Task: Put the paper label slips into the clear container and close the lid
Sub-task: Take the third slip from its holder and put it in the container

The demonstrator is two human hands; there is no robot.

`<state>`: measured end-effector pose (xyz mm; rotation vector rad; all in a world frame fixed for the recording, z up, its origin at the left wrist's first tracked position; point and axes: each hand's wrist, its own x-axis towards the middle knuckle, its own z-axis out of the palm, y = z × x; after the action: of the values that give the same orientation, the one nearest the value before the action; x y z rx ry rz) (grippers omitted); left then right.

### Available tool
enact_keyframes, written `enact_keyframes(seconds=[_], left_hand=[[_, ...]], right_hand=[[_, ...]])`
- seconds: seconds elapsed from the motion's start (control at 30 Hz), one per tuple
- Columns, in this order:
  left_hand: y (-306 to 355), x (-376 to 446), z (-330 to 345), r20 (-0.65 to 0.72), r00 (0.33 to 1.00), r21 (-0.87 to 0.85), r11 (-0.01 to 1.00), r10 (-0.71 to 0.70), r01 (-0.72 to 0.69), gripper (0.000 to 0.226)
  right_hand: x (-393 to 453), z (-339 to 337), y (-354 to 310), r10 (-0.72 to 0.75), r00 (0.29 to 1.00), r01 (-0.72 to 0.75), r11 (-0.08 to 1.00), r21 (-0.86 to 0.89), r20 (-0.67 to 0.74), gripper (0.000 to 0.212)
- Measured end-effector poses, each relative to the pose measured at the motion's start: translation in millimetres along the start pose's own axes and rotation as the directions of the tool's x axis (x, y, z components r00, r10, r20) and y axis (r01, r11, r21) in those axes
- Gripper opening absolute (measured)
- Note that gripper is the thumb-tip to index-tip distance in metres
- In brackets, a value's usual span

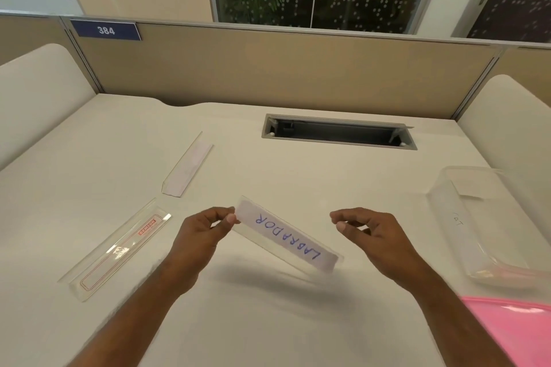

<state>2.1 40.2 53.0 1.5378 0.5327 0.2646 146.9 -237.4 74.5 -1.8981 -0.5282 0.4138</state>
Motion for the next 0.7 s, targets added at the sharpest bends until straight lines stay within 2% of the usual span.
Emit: enact_keyframes(seconds=[0.03, 0.17, 0.3, 0.4, 0.5, 0.57, 0.7], left_hand=[[4.8, 2.3, 1.4, 0.014, 1.000, 0.039, 0.999, 0.012, -0.012, 0.010], [27.9, 11.8, 9.2, 0.129, 0.982, 0.248, 0.955, 0.137, -0.166, 0.019], [55.4, 19.6, 21.4, 0.283, 0.927, 0.474, 0.804, 0.248, -0.360, 0.018], [72.8, 22.9, 30.8, 0.341, 0.899, 0.594, 0.678, 0.274, -0.432, 0.019], [84.5, 23.4, 42.9, 0.401, 0.874, 0.642, 0.597, 0.273, -0.481, 0.020], [88.8, 23.4, 50.3, 0.413, 0.871, 0.643, 0.593, 0.266, -0.486, 0.020], [85.9, 19.9, 54.8, 0.364, 0.878, 0.554, 0.686, 0.310, -0.472, 0.032]], right_hand=[[3.3, 3.4, -5.4, -0.008, 1.000, 0.009, 1.000, -0.030, 0.027, 0.014], [15.2, 21.2, -27.2, 0.015, 0.986, 0.004, 0.994, -0.112, 0.167, 0.017], [21.8, 34.6, -42.0, 0.048, 0.972, -0.016, 0.990, -0.139, 0.232, 0.012], [20.2, 36.9, -47.0, 0.029, 0.962, -0.015, 0.998, -0.054, 0.270, 0.007], [16.2, 39.2, -47.5, 0.031, 0.958, -0.030, 1.000, -0.007, 0.286, 0.009], [14.4, 41.5, -46.5, 0.038, 0.966, -0.045, 0.999, 0.021, 0.254, 0.009], [9.3, 43.8, -43.1, 0.073, 0.986, -0.100, 0.979, 0.178, 0.152, 0.011]])
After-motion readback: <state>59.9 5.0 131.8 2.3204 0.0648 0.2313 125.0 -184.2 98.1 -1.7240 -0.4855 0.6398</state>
